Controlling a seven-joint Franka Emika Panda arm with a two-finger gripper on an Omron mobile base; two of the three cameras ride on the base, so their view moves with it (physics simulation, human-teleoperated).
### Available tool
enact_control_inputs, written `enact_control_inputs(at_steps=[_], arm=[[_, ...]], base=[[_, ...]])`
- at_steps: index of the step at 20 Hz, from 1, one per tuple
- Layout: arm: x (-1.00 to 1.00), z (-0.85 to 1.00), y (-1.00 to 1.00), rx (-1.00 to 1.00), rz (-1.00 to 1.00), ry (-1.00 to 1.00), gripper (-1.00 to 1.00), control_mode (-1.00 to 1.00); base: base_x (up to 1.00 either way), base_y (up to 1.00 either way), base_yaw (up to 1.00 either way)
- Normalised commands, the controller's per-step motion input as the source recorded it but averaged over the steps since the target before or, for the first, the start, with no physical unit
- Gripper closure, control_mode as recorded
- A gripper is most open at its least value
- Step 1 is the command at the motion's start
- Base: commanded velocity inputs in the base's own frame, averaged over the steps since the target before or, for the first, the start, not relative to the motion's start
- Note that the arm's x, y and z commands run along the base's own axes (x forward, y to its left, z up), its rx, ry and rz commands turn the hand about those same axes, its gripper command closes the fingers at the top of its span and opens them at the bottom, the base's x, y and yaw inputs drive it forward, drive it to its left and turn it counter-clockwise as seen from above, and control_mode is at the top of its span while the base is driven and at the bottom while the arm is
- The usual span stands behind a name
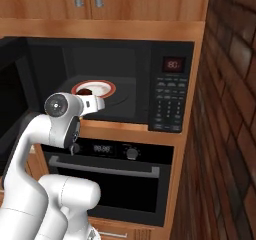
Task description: Transport the steak from the fridge to the microwave and turn on the microwave.
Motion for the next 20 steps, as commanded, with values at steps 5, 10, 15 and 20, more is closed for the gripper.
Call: enact_control_inputs(at_steps=[5,10,15,20], arm=[[0.00,0.00,0.00,0.00,0.00,0.00,1.00,1.00],[0.00,0.00,0.00,0.00,0.00,0.00,1.00,1.00],[0.00,0.00,0.00,0.00,0.00,0.00,1.00,1.00],[0.00,0.00,0.00,0.00,0.00,0.00,1.00,1.00]], base=[[0.00,-0.28,0.01],[-0.01,-0.20,0.00],[-0.16,-0.15,0.00],[-0.29,-0.19,0.00]])
